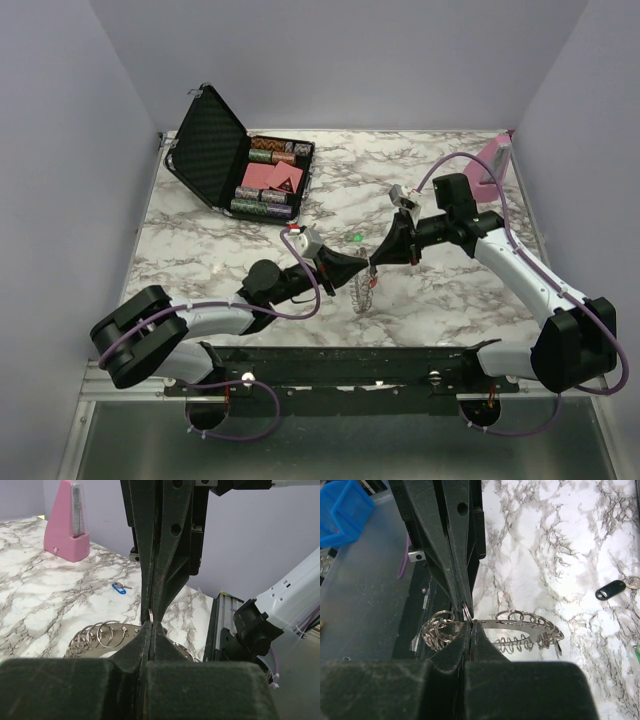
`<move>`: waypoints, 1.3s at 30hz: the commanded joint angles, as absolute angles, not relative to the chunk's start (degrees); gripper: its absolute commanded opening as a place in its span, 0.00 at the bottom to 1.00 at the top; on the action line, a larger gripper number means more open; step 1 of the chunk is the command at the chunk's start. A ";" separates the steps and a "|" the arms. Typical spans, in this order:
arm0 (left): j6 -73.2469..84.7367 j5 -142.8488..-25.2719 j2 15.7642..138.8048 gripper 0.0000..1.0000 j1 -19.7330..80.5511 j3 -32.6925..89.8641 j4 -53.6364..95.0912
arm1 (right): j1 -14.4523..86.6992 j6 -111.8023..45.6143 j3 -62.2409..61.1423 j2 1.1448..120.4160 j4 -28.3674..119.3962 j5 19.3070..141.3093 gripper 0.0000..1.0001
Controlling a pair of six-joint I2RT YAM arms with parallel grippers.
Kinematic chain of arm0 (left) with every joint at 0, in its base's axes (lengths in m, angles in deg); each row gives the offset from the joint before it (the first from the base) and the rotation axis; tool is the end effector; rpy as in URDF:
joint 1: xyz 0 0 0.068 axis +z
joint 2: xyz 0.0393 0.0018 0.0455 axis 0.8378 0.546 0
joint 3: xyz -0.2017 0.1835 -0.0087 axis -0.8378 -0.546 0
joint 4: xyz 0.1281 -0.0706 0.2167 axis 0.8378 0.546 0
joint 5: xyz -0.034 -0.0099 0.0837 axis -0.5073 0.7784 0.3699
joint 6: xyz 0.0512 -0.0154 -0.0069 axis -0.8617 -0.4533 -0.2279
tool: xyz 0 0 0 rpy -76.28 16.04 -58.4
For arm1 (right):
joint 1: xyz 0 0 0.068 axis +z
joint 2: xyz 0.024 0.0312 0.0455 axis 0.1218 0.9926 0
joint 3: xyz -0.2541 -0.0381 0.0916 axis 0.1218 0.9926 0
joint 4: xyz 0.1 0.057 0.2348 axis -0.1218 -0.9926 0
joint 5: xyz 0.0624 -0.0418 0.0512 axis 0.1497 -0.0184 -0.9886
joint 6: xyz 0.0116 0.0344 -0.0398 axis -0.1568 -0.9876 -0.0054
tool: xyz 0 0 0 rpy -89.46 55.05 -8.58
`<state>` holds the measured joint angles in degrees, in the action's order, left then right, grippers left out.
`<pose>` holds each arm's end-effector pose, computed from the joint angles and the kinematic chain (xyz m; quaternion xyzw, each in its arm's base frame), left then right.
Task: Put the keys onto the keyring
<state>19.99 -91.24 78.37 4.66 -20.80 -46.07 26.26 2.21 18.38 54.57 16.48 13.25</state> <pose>0.1493 -0.2082 0.2366 0.2415 0.5616 -0.5592 0.5600 0.2329 0.1178 0.2872 -0.4999 0.5897 0.5411 0.3308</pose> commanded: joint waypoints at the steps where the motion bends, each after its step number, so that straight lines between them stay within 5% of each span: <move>1: 20.71 -91.00 78.52 0.00 4.52 -20.03 -50.38 | 26.33 6.05 18.05 53.79 12.99 10.60 0.00; 4: 20.71 -90.83 77.12 0.04 4.88 -20.90 -49.33 | 26.25 7.20 17.78 53.79 11.57 11.39 0.00; 6: 20.36 -90.92 74.58 0.37 5.75 -21.70 -45.66 | 26.42 8.61 17.34 53.79 10.34 12.53 0.00; 8: 19.22 -91.79 70.81 0.55 7.07 -22.05 -38.56 | 26.33 9.57 17.17 53.70 9.64 13.50 0.00; 15: 6.40 -99.07 61.91 0.69 10.24 -7.67 5.98 | 26.33 13.97 16.46 53.70 6.12 16.93 0.00; 21: 4.36 -105.14 68.66 0.71 10.94 7.11 30.02 | 26.33 14.94 16.11 53.70 5.33 18.34 0.00; 39: 11.48 -105.42 80.80 0.59 8.83 21.01 37.51 | 26.25 14.68 16.11 53.61 5.50 18.51 0.00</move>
